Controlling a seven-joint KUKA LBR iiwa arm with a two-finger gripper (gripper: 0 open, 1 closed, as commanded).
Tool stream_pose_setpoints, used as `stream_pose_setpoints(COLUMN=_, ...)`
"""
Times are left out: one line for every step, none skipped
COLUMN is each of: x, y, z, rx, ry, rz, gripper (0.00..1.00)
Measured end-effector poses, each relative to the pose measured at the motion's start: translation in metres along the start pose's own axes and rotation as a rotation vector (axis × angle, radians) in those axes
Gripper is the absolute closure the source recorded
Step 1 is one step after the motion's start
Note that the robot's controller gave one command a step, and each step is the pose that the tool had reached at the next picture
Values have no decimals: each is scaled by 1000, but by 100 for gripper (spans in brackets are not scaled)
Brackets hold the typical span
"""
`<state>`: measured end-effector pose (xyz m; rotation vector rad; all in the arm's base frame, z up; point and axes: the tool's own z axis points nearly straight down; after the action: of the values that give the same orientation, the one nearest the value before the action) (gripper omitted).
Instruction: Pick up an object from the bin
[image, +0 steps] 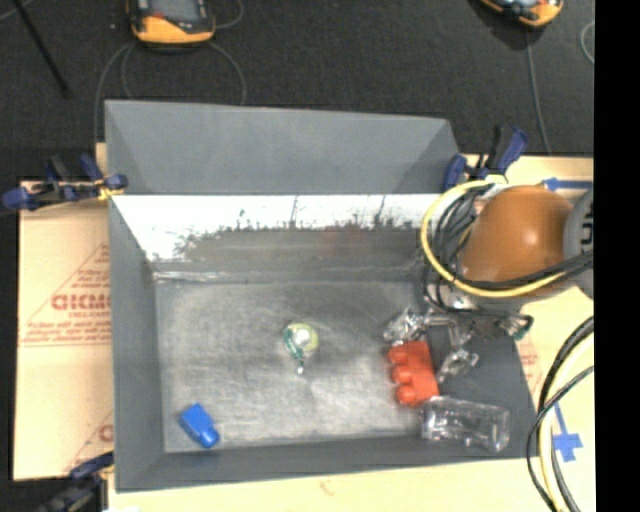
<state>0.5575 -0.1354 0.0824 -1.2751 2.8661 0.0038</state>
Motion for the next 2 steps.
stream_pose_setpoints(x=0, y=-3, z=-1, rx=11, ry=-8, rz=2, gripper=100)
stream_pose_setpoints(x=37, y=5, z=-91, rx=11, ry=-5, rz=-447, gripper=100)
